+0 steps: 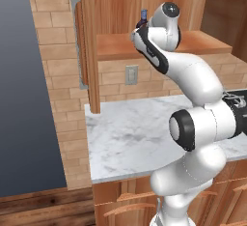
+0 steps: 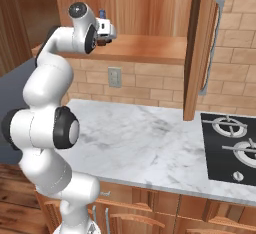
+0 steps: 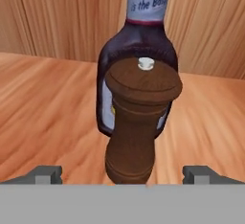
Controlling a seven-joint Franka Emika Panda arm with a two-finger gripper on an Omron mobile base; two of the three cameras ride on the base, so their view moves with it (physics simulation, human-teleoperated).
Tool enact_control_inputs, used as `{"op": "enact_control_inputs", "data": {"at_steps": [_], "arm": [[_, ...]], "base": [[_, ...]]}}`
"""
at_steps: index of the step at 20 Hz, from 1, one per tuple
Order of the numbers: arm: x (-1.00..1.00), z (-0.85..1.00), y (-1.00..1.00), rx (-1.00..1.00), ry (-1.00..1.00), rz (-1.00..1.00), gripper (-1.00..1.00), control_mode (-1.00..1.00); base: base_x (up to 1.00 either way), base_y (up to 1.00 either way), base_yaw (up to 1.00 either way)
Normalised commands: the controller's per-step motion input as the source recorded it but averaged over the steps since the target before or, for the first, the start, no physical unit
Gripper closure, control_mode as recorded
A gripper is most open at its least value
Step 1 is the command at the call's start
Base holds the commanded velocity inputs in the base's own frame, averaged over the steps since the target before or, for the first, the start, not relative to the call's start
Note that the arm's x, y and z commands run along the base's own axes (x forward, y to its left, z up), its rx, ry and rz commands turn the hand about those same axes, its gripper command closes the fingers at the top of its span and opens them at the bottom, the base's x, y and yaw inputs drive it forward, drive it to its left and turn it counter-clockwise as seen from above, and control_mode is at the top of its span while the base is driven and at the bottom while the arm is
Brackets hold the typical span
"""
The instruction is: Take 2 condiments from the cabinet and move them on the counter near the stove.Make sure the condiments are lined up with each other, next to each other.
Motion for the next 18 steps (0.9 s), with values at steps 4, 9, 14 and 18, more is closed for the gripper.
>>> {"op": "enact_control_inputs", "data": {"at_steps": [4,9,14,18], "arm": [[0.17,0.00,0.00,0.00,0.00,0.00,-1.00,-1.00],[0.15,0.00,0.00,0.00,0.00,0.00,-1.00,-1.00],[0.10,0.00,0.00,0.00,0.00,0.00,-1.00,-1.00],[0.10,0.00,0.00,0.00,0.00,0.00,-1.00,-1.00]], "base": [[0.00,0.00,0.00],[0.00,0.00,0.00],[0.00,0.00,0.00],[0.00,0.00,0.00]]}}
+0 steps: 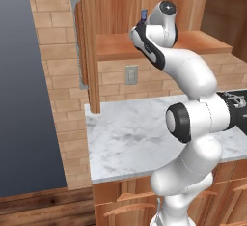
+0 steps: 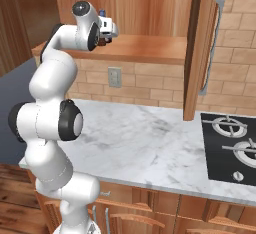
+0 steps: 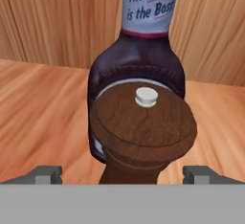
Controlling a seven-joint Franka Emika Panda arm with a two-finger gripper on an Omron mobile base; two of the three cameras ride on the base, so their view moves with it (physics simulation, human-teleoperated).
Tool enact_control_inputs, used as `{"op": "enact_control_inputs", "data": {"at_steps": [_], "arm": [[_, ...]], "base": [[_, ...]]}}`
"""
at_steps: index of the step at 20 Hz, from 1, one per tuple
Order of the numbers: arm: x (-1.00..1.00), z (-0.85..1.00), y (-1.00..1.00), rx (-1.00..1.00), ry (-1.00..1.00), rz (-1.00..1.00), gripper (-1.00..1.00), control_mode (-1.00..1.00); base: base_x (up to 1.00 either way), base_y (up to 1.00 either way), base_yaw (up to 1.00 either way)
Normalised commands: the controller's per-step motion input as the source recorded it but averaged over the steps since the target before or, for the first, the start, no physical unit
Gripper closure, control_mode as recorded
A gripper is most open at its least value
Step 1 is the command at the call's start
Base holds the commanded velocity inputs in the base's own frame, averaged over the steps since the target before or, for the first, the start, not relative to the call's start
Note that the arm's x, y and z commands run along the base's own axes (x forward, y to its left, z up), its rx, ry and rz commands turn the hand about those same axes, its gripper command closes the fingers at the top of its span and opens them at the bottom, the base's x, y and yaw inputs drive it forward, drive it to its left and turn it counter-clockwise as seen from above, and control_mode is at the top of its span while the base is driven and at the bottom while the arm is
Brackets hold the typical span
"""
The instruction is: Take 2 condiments from the cabinet and move them on the counter near the stove.Make sure the condiments are lined up with each other, next to each other.
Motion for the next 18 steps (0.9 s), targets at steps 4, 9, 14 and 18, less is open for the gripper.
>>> {"op": "enact_control_inputs", "data": {"at_steps": [4,9,14,18], "arm": [[0.07,0.00,0.00,0.00,0.00,0.00,-1.00,-1.00],[0.03,0.00,0.00,0.00,0.00,0.00,1.00,-1.00],[0.00,0.00,0.00,0.00,0.00,0.00,1.00,-1.00],[-0.09,-0.01,0.00,0.00,0.00,0.00,1.00,-1.00]], "base": [[0.00,0.00,0.00],[0.00,0.00,0.00],[0.00,0.00,0.00],[0.00,0.00,0.00]]}}
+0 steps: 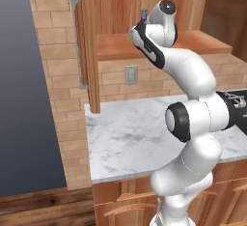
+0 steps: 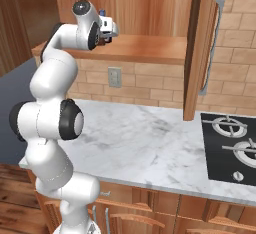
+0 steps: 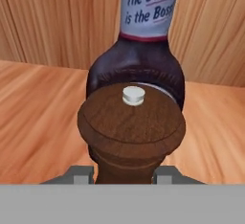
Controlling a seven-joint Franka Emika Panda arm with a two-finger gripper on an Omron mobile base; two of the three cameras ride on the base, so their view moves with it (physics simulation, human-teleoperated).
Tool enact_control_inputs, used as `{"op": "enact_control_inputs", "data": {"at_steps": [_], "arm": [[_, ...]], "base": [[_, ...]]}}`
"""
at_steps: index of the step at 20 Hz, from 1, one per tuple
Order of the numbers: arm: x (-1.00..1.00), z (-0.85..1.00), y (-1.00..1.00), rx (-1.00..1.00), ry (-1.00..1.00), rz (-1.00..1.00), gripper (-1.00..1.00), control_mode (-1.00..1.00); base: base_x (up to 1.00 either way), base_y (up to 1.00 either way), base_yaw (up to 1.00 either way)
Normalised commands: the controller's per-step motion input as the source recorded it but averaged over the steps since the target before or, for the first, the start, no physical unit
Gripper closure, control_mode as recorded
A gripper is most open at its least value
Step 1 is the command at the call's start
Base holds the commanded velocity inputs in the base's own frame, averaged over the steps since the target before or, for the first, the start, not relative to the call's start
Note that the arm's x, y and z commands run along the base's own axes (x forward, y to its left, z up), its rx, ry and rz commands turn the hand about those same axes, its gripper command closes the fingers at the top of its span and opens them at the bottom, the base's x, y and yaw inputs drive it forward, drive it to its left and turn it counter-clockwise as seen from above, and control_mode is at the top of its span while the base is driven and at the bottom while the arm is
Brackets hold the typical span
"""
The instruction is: Take 2 condiments from the cabinet and move them on the counter near the stove.Make sure the condiments are lined up with each other, next to each other.
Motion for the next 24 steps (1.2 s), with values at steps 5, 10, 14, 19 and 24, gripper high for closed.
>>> {"op": "enact_control_inputs", "data": {"at_steps": [5,10,14,19,24], "arm": [[-0.45,0.00,0.00,0.00,-0.01,0.00,1.00,-1.00],[-0.84,0.00,-0.12,0.00,-0.05,0.00,1.00,-1.00],[-1.00,0.08,-0.44,0.00,-0.12,0.00,1.00,-1.00],[-0.99,0.03,-0.48,0.00,-0.01,0.01,1.00,-1.00],[-0.97,-0.29,-0.45,0.00,0.05,0.02,1.00,-1.00]], "base": [[0.00,0.00,0.00],[0.00,0.00,0.00],[0.00,0.00,0.00],[0.00,0.00,0.00],[0.00,0.00,0.00]]}}
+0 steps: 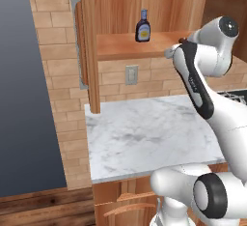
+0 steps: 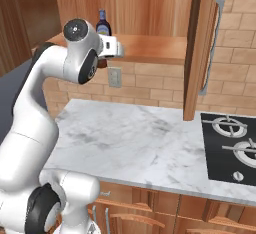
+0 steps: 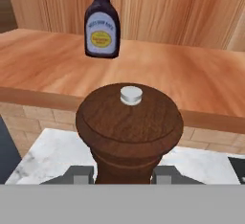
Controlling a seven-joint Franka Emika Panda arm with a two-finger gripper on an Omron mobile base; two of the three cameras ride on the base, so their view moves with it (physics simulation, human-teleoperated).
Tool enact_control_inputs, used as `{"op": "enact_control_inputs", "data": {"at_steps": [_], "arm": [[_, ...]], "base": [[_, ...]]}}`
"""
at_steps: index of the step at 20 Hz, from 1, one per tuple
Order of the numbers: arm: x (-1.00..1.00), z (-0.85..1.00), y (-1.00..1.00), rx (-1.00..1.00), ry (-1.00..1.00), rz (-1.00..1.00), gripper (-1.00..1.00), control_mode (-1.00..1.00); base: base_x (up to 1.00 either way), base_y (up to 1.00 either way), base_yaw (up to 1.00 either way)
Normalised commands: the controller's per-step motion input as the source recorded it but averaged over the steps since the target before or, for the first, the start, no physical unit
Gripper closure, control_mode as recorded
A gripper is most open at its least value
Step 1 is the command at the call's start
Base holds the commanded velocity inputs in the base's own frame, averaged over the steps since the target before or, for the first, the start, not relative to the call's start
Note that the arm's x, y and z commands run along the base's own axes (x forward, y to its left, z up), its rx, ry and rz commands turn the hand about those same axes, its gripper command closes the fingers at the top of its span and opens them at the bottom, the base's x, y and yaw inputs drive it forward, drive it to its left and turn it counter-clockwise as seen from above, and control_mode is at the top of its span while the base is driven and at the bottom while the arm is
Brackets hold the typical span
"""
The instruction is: Take 2 condiments from the cabinet and move them on the counter near the stove.Make sure the condiments are lined up with each other, next to each other.
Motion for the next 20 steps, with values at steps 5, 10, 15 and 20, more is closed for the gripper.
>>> {"op": "enact_control_inputs", "data": {"at_steps": [5,10,15,20], "arm": [[-0.78,-0.60,-0.38,0.00,0.10,0.00,1.00,-1.00],[-0.46,-0.78,-0.46,0.00,0.08,0.00,1.00,-1.00],[-0.26,-0.74,-0.52,0.00,0.03,0.00,1.00,-1.00],[-0.02,-0.59,-0.58,0.00,0.00,0.00,1.00,-1.00]], "base": [[0.00,0.00,0.00],[0.00,0.00,0.00],[0.00,0.00,0.00],[0.00,0.00,0.00]]}}
